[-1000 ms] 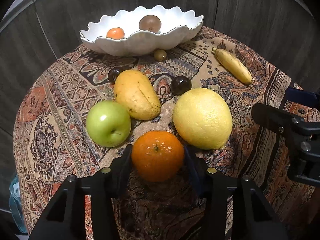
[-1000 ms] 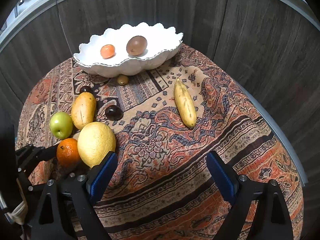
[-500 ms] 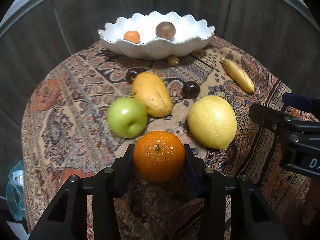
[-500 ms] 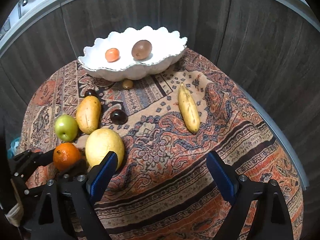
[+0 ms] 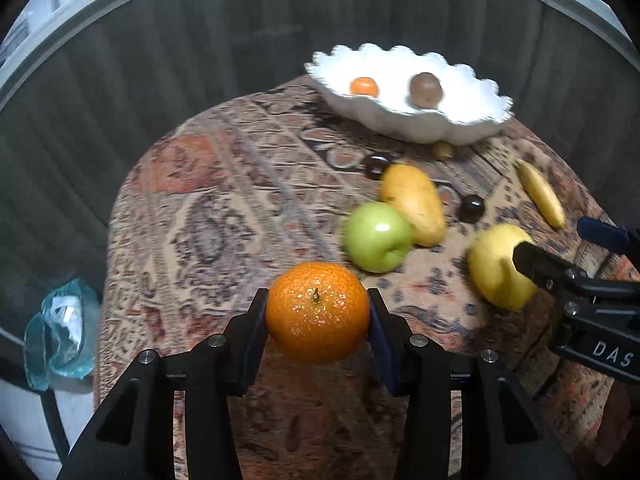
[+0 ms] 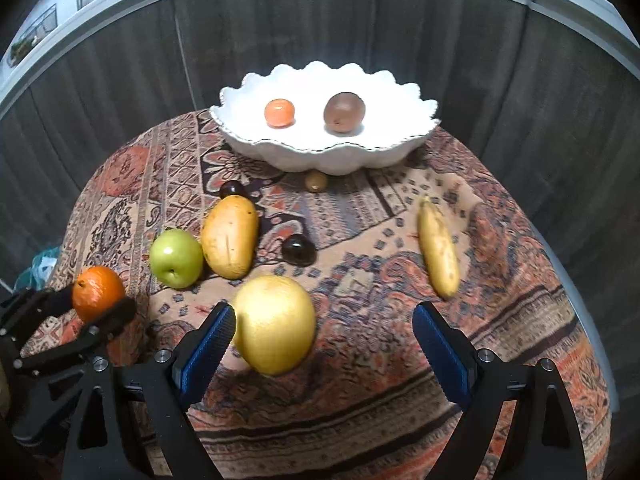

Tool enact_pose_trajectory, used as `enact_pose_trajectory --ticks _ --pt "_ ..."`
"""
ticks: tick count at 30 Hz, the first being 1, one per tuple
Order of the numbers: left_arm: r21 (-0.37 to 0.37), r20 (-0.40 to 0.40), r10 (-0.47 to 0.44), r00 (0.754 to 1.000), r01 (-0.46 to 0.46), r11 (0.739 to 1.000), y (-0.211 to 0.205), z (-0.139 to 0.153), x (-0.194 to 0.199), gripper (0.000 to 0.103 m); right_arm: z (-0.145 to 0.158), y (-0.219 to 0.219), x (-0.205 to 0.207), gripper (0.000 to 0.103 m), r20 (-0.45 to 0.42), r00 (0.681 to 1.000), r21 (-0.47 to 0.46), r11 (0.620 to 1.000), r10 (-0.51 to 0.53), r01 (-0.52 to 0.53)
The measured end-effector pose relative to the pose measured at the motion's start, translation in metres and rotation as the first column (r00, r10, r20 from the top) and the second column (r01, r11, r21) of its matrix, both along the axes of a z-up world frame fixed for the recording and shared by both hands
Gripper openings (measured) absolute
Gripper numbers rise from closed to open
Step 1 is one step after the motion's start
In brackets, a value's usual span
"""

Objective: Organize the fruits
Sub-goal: 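Grasp the second orange with the left tool while the right tool grasps the yellow pomelo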

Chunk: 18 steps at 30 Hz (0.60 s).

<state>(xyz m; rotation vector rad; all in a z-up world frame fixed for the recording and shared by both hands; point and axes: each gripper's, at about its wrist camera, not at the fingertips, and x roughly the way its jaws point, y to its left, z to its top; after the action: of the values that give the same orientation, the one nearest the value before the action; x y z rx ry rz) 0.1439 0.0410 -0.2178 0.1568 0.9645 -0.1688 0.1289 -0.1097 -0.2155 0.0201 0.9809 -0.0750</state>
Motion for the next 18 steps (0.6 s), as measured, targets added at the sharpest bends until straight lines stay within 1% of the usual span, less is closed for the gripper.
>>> enact_pose_trajectory --ticks 4,13,16,18 --pt "0.005 -0.008 0.056 0.998 -0.056 0.998 0.013 -0.006 0.004 0.046 -0.01 0.01 0.008 0.091 -0.026 1.0 -0.009 1.0 0.011 -0.012" --pt "-0.013 -0.028 0.115 0.993 -0.115 0.993 0.029 -0.018 0.008 0.046 -0.031 0.025 0.019 0.091 -0.074 0.997 -0.019 1.0 0.017 -0.019" --pt "-0.023 -0.034 0.122 0.992 -0.123 0.992 0.032 -0.02 0.01 0.046 -0.038 0.028 0.022 0.089 -0.089 0.996 -0.015 1.0 0.014 -0.016" --pt "-0.023 -0.036 0.122 0.992 -0.123 0.992 0.032 -0.021 0.011 0.046 -0.041 0.028 0.023 0.086 -0.091 0.996 -0.017 1.0 0.012 -0.014"
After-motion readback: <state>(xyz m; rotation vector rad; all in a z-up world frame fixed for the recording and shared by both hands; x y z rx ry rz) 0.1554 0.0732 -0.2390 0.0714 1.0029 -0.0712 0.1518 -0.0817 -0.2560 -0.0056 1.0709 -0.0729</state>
